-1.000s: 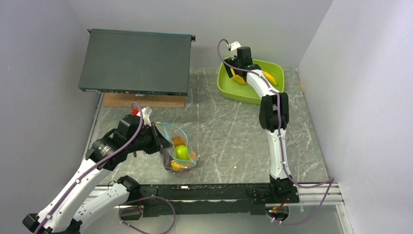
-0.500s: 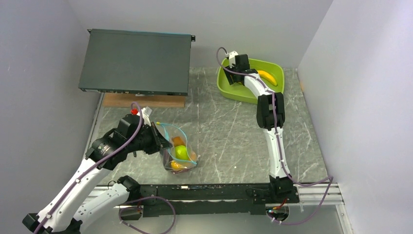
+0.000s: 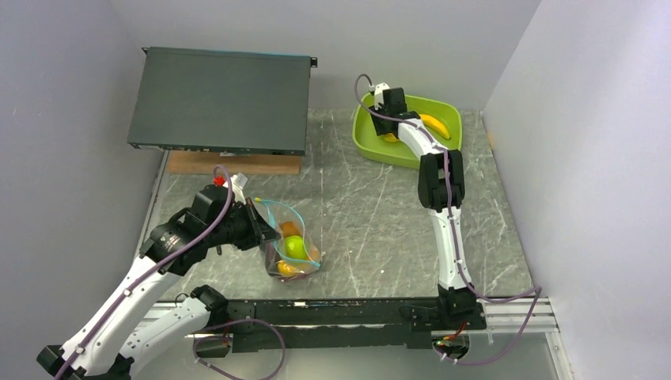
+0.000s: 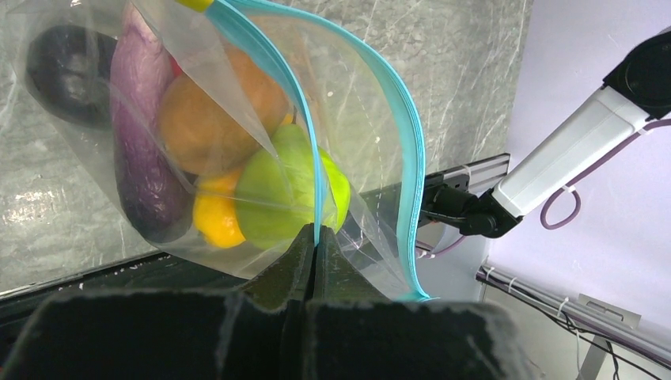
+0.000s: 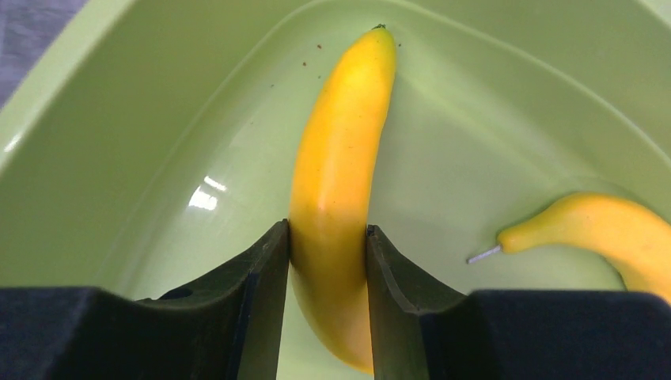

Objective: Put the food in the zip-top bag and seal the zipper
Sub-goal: Pick up the fake fruit from the bin, then place the fake fruit in the zipper food storage bag.

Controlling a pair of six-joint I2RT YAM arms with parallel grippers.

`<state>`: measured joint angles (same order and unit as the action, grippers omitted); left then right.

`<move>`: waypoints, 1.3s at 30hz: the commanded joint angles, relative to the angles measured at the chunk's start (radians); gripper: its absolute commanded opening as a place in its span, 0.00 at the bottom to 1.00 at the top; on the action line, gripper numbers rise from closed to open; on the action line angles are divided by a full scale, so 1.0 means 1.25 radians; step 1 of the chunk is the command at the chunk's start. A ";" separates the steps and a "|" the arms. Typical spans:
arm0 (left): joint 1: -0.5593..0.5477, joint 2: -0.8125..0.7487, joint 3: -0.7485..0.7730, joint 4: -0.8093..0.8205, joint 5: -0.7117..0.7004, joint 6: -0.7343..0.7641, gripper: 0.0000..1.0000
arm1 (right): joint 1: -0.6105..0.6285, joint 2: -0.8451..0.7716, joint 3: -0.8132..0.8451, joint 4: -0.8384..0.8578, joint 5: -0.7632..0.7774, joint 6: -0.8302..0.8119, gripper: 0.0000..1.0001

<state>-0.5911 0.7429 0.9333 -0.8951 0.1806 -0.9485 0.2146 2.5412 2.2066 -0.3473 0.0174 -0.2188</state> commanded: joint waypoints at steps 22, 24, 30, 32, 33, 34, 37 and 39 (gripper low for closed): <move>0.001 -0.019 0.037 0.091 -0.008 0.038 0.00 | 0.116 -0.829 -0.656 0.458 -0.581 0.859 0.00; 0.001 -0.002 0.054 0.095 -0.005 0.053 0.00 | 0.151 -0.857 -0.656 0.434 -0.590 0.887 0.00; 0.000 -0.003 0.032 0.103 -0.030 0.061 0.00 | 0.229 -0.913 -0.729 0.542 -0.620 1.114 0.00; 0.001 -0.015 0.009 0.123 -0.027 0.055 0.00 | 0.258 -0.940 -0.780 0.609 -0.591 1.201 0.00; 0.001 -0.016 -0.001 0.132 -0.022 0.052 0.00 | 0.277 -0.955 -0.804 0.634 -0.562 1.235 0.00; 0.000 -0.016 -0.008 0.140 -0.019 0.050 0.00 | 0.300 -0.968 -0.828 0.647 -0.531 1.262 0.00; 0.001 -0.008 -0.009 0.144 -0.010 0.050 0.00 | 0.363 -0.983 -0.866 0.644 -0.467 1.331 0.00; 0.001 -0.008 -0.009 0.142 -0.011 0.051 0.00 | 0.395 -0.978 -0.885 0.646 -0.447 1.387 0.00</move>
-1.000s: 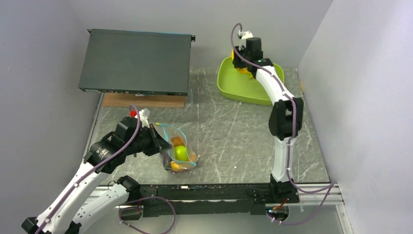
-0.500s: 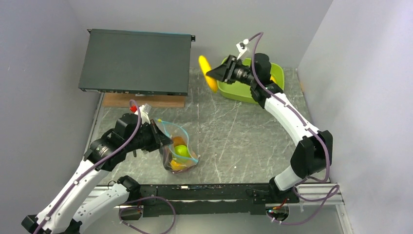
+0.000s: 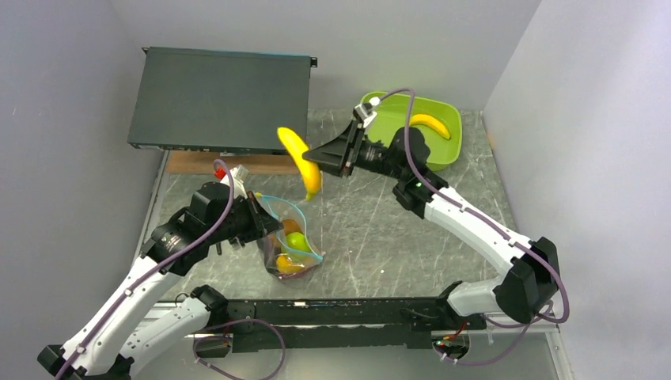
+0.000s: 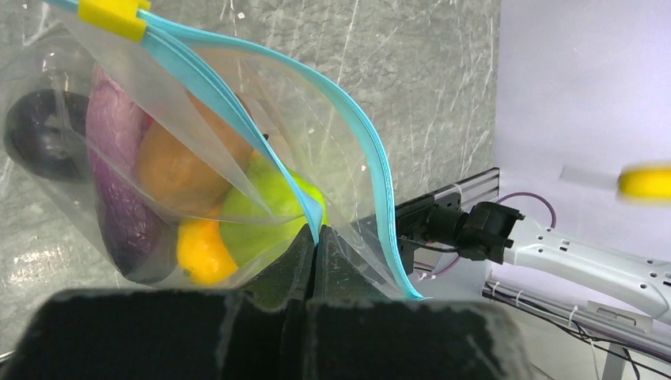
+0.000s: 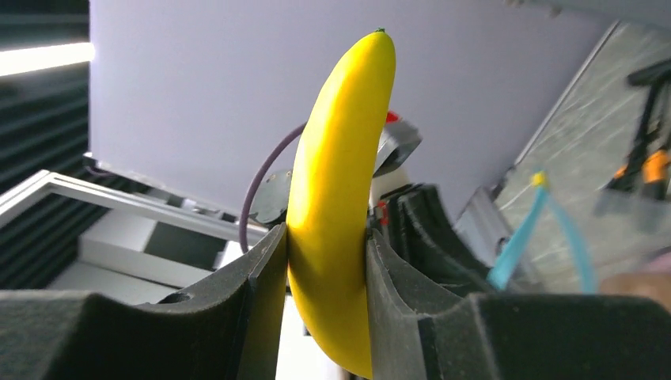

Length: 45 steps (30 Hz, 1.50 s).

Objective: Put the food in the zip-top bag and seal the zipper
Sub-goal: Place the fake fruit in the zipper food storage bag.

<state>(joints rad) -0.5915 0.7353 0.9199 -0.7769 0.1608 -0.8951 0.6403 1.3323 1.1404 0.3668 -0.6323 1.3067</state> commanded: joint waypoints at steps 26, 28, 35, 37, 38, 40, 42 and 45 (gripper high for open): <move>0.001 -0.035 -0.023 0.039 -0.006 0.003 0.00 | 0.149 0.065 0.022 -0.382 -0.002 0.211 0.00; 0.002 -0.041 -0.026 0.039 -0.006 0.001 0.00 | 0.150 0.076 0.046 -0.427 -0.001 0.183 0.00; 0.001 -0.047 -0.029 0.030 -0.012 0.003 0.00 | 0.150 0.103 0.058 -0.461 -0.030 0.168 0.00; 0.001 -0.046 -0.033 0.036 -0.009 0.004 0.00 | 0.150 0.106 0.051 -0.458 -0.030 0.175 0.00; 0.002 -0.046 -0.036 0.043 -0.006 0.004 0.00 | 0.149 0.113 0.052 -0.450 -0.035 0.180 0.00; 0.001 -0.042 -0.039 0.049 -0.001 0.005 0.00 | 0.152 0.129 0.066 -0.462 -0.030 0.179 0.00; 0.001 -0.036 -0.035 0.045 0.003 0.007 0.00 | 0.153 0.147 0.076 -0.473 -0.015 0.181 0.00; 0.001 -0.036 -0.027 0.034 -0.002 0.007 0.00 | 0.154 0.166 0.082 -0.476 0.015 0.199 0.00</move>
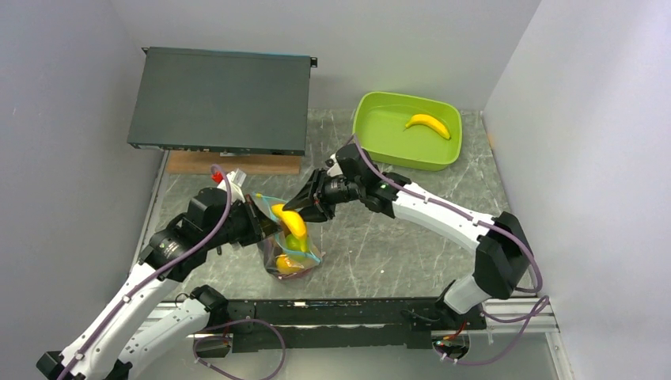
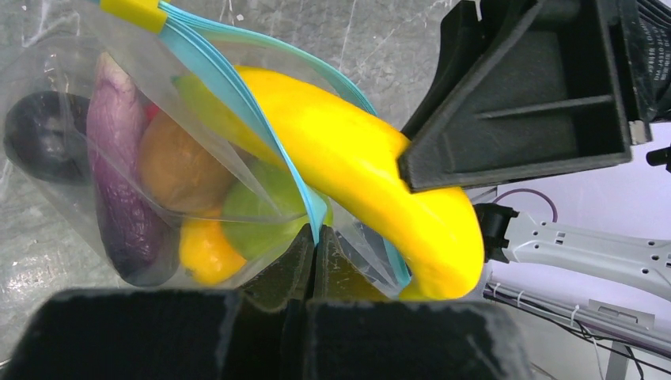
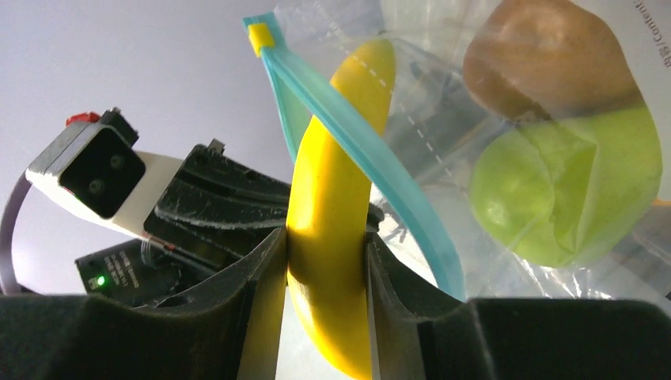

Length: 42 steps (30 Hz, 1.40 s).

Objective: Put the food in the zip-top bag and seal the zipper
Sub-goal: Place the fake fruit in the zipper food storage bag.

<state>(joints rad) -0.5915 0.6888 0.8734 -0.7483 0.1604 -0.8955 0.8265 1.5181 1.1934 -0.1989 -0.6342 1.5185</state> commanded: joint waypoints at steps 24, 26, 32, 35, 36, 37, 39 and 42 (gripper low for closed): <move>0.001 -0.043 -0.018 0.016 0.006 -0.008 0.00 | 0.029 0.094 0.189 -0.085 0.111 -0.081 0.17; 0.001 -0.047 -0.019 0.007 0.003 -0.008 0.00 | 0.022 0.105 0.204 -0.084 0.088 -0.082 0.17; 0.001 -0.058 -0.020 -0.001 -0.002 -0.005 0.00 | 0.019 0.132 0.227 -0.089 0.048 -0.091 0.17; 0.002 -0.054 -0.019 0.000 0.004 -0.002 0.00 | 0.016 0.158 0.249 -0.089 0.002 -0.095 0.17; 0.001 -0.051 -0.019 -0.001 0.005 -0.002 0.00 | 0.014 0.167 0.267 -0.104 -0.008 -0.104 0.17; 0.001 -0.050 -0.019 -0.003 0.005 -0.002 0.00 | 0.014 0.170 0.280 -0.119 -0.008 -0.113 0.16; 0.001 -0.052 -0.020 -0.007 0.004 -0.001 0.00 | 0.014 0.165 0.285 -0.120 -0.002 -0.118 0.16; 0.001 -0.059 -0.025 -0.007 -0.001 -0.003 0.00 | 0.013 0.156 0.280 -0.103 -0.007 -0.107 0.16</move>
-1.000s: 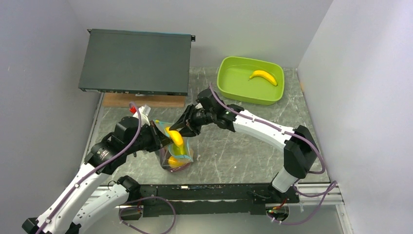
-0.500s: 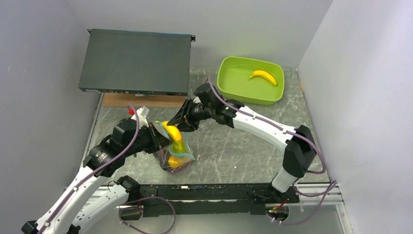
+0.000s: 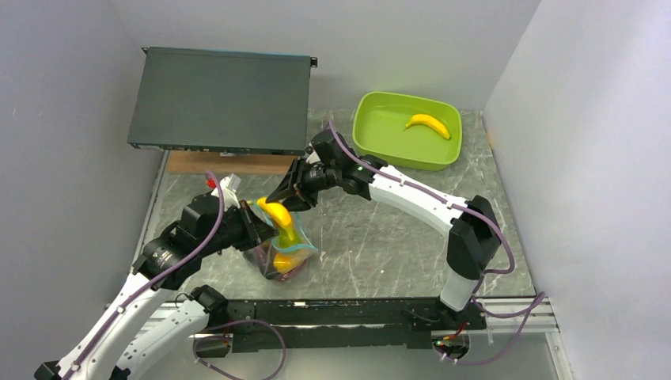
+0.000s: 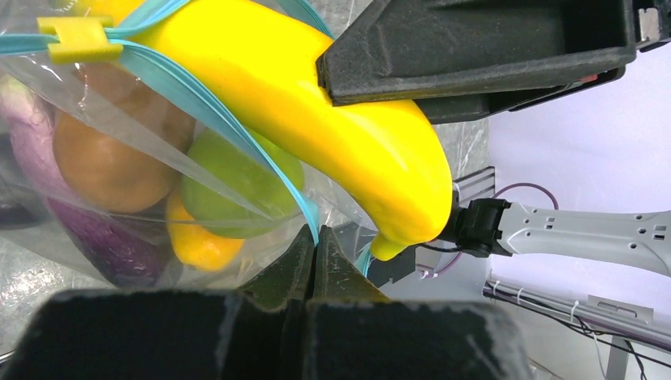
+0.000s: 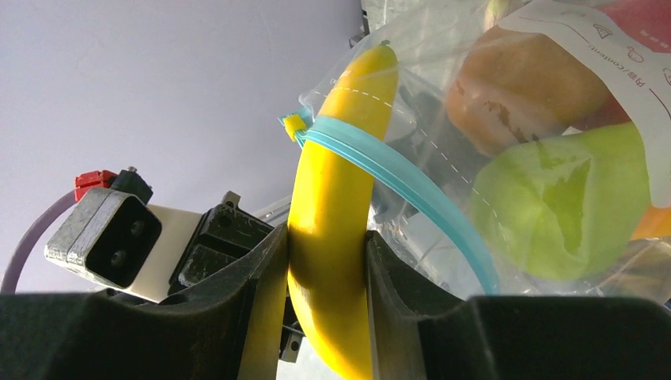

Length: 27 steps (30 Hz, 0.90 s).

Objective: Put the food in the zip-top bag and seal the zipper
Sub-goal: Place the fake fruit in the zipper food storage bag.

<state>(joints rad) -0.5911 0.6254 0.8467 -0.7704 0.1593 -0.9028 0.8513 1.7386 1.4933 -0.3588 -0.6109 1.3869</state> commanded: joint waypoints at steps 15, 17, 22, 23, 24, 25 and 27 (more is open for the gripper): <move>0.000 -0.018 0.010 -0.009 -0.012 -0.002 0.00 | -0.006 -0.016 0.019 0.049 -0.019 -0.014 0.16; 0.001 -0.022 0.015 -0.012 -0.016 -0.003 0.00 | -0.004 -0.009 0.008 0.053 -0.022 -0.032 0.16; 0.001 -0.025 0.021 -0.014 -0.017 -0.003 0.00 | 0.007 -0.010 -0.031 0.077 -0.007 -0.067 0.26; 0.001 -0.023 0.021 -0.016 -0.017 -0.003 0.00 | 0.012 -0.011 -0.031 0.069 0.006 -0.079 0.31; 0.001 -0.023 0.021 -0.017 -0.018 -0.003 0.00 | 0.017 -0.013 -0.031 0.062 0.019 -0.089 0.36; 0.001 -0.023 0.022 -0.017 -0.018 -0.004 0.00 | 0.023 -0.014 -0.031 0.059 0.029 -0.102 0.39; 0.001 -0.027 0.021 -0.015 -0.018 -0.004 0.00 | 0.034 -0.014 -0.025 0.047 0.050 -0.132 0.46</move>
<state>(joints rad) -0.5911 0.6010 0.8398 -0.7910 0.1417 -0.9035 0.8677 1.7382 1.4509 -0.3168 -0.6022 1.3018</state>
